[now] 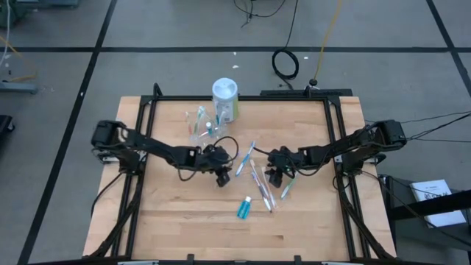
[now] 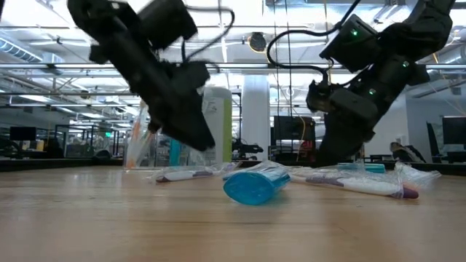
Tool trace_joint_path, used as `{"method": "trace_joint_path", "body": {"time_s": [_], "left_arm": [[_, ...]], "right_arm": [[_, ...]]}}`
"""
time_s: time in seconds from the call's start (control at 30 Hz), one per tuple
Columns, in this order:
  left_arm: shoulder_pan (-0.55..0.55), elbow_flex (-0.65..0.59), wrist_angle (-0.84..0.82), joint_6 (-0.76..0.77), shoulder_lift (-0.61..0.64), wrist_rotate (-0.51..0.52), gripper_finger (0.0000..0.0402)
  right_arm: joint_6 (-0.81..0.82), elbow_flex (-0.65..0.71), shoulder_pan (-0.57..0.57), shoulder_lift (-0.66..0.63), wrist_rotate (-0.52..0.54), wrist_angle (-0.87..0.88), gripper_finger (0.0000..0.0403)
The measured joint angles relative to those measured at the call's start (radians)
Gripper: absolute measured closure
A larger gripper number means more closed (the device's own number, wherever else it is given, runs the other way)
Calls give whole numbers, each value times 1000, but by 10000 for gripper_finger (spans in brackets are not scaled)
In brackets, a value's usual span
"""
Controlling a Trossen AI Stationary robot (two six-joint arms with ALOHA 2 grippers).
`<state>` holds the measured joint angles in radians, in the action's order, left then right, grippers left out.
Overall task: Pick & Place toothbrushing station
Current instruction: Put the top purple toothbrush into the transparent organizer
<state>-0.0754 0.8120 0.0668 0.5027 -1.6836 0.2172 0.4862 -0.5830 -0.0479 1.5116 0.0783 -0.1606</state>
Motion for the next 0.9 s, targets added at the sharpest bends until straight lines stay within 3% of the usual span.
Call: {"method": "trace_joint_path", "body": {"time_s": [0.2,0.33,0.5,0.7,0.9], "left_arm": [[54,0,100,6,-112,13,238],[61,2,56,38,-136,10,244],[44,2,11,61,-129,5,299],[46,-2,-38,73,-19,-24,391],[48,-1,-190,45,212,139,398]], "right_arm": [[-7,21,0,0,2,-11,232],[-68,21,0,0,2,-30,232],[-115,22,0,0,2,-87,232],[-144,22,0,0,2,-121,232],[-158,22,0,0,2,-130,232]]}}
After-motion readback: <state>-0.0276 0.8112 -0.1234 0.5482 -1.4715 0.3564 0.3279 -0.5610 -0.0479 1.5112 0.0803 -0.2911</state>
